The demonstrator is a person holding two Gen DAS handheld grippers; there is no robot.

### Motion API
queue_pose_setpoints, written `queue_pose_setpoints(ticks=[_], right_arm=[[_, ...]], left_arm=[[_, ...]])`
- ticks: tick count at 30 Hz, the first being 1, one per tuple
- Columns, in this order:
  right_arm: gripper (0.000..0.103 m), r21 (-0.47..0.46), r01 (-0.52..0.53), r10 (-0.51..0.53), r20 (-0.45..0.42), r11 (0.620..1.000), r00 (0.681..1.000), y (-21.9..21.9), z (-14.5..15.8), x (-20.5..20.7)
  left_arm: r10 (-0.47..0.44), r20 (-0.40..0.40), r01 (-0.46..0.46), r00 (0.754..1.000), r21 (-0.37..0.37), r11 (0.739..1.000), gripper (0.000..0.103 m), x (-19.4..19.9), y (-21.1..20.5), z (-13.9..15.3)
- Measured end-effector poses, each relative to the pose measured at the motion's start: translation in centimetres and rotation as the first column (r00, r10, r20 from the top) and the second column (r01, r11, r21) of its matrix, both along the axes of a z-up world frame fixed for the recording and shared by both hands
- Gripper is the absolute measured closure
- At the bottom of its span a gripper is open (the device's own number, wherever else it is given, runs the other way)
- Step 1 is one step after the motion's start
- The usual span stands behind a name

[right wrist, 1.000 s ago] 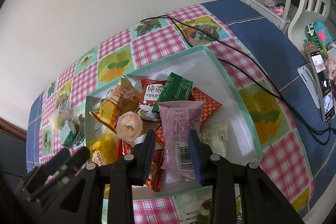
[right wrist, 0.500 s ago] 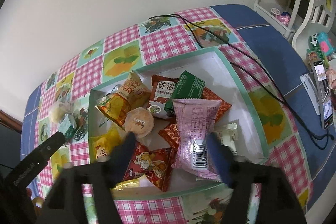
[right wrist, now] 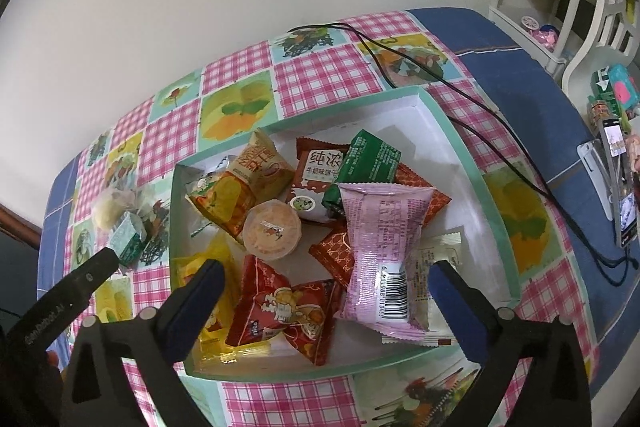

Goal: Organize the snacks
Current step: 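Move both grippers back over the remaining bun and green cake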

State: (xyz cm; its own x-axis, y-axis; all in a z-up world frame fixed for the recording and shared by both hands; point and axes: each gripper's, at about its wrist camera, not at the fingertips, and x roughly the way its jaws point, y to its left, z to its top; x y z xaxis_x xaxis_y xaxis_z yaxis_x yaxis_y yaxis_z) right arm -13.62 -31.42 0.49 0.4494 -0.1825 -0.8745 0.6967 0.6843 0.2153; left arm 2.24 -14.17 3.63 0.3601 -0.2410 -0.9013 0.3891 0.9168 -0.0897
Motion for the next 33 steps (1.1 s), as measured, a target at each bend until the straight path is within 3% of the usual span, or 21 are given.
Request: queue_pose_setpoints(ticks=[3,5,16,27,33], right_arm=[[0.0,-0.005,-0.007,0.007,-0.007,1.0,1.0,0.2,-0.1,0.2],[0.0,-0.007,-0.01,0.01,-0.01,1.0,1.0,0.3,-0.1,0.4],[0.0,-0.028,-0.054,0.054,-0.015,0.998,0.998,2.7,0.4,2.2],[0.0,-0.05,-0.155,0.156,0.006,0.987,0.988,7.8,1.2,6.2],[0.0,-0.075,-0.231,0.231,-0.004,0.97,0.973,11.2,1.2,8.2]], left_arm=[[0.012,0.012,-0.012,1.0,0.001,1.0,0.011,0.2,0.3,0.0],[0.024,0.028,-0.025,0.999,0.01,1.0,0.002,0.4,0.6,0.0],[0.058,0.051,-0.06,0.997,0.033,0.998,0.001,1.7,2.6,0.3],[0.13,0.088,-0.139,0.988,0.096,0.986,0.001,4.5,7.5,0.3],[0.189,0.064,-0.194,0.98,0.071,0.978,0.001,5.9,10.2,0.0]])
